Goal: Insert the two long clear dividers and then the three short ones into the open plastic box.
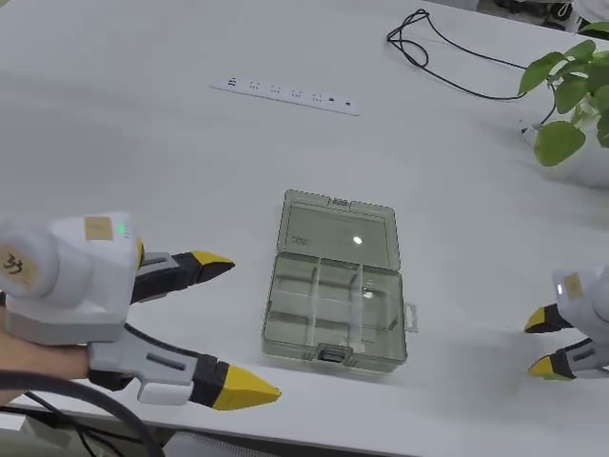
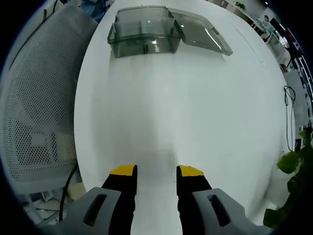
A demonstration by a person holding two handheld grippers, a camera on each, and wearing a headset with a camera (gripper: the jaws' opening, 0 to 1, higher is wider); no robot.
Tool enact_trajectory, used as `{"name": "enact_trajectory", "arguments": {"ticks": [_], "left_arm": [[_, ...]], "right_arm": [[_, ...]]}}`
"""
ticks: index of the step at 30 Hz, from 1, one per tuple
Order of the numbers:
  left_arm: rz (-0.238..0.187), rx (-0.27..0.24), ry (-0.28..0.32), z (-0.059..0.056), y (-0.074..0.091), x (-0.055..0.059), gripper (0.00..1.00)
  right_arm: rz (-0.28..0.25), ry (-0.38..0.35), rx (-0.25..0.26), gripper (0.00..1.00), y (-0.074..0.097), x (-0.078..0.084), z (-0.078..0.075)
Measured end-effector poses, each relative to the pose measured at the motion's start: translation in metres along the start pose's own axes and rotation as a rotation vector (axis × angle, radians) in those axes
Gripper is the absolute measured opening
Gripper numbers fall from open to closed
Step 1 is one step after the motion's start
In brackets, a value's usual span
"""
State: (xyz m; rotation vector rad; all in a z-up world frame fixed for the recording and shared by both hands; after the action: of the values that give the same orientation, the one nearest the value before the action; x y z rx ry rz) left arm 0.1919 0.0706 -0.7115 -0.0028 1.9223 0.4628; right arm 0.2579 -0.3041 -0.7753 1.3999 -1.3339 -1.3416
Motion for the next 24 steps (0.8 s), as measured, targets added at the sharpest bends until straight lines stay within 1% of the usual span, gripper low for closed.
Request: {"name": "enact_trajectory", "arguments": {"ticks": [3,5,10,13,16,19,21,22,24], "left_arm": [[-0.004,-0.004,0.001,0.0,0.0,-0.002,0.96],[-0.008,-0.007,0.003,0.0,0.0,-0.003,0.95],[-0.038,-0.007,0.011,-0.002,0.0,-0.01,0.95],[-0.047,-0.011,0.016,-0.002,-0.001,-0.015,0.94],[-0.059,-0.018,0.029,-0.002,-0.002,-0.021,0.93],[-0.076,-0.026,0.043,-0.001,-0.004,-0.026,0.91],[-0.074,-0.028,0.045,-0.001,-0.007,-0.026,0.9],[-0.07,-0.03,0.052,-0.001,-0.008,-0.026,0.9],[-0.079,-0.029,0.066,-0.002,-0.012,-0.029,0.9]], "right_arm": [[-0.021,0.004,0.015,0.33,0.006,-0.009,0.001],[-0.034,0.013,0.03,0.33,0.008,-0.014,-0.001],[-0.074,0.025,0.064,0.32,0.018,-0.031,-0.004],[-0.097,0.036,0.089,0.32,0.03,-0.048,-0.002],[-0.121,0.051,0.111,0.32,0.038,-0.059,-0.003],[-0.145,0.075,0.126,0.32,0.051,-0.081,0.004],[-0.154,0.092,0.136,0.32,0.053,-0.087,0.003],[-0.159,0.1,0.14,0.32,0.056,-0.094,0.006],[-0.171,0.114,0.155,0.32,0.064,-0.107,0.009]]}}
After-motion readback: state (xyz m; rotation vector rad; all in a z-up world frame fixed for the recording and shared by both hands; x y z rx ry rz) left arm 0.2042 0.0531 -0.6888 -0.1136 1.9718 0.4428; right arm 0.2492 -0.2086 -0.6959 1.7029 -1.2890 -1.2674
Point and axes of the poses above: the centre of the closed fingertips' face, and the gripper's own axes: y roughly backward along the fingers, z roughly to its left, x roughly out of its underside, the point moved 6 cm from there along y, roughly backward along the fingers, and after that the axes turned 6 degrees about x, right-handed, at the moved point
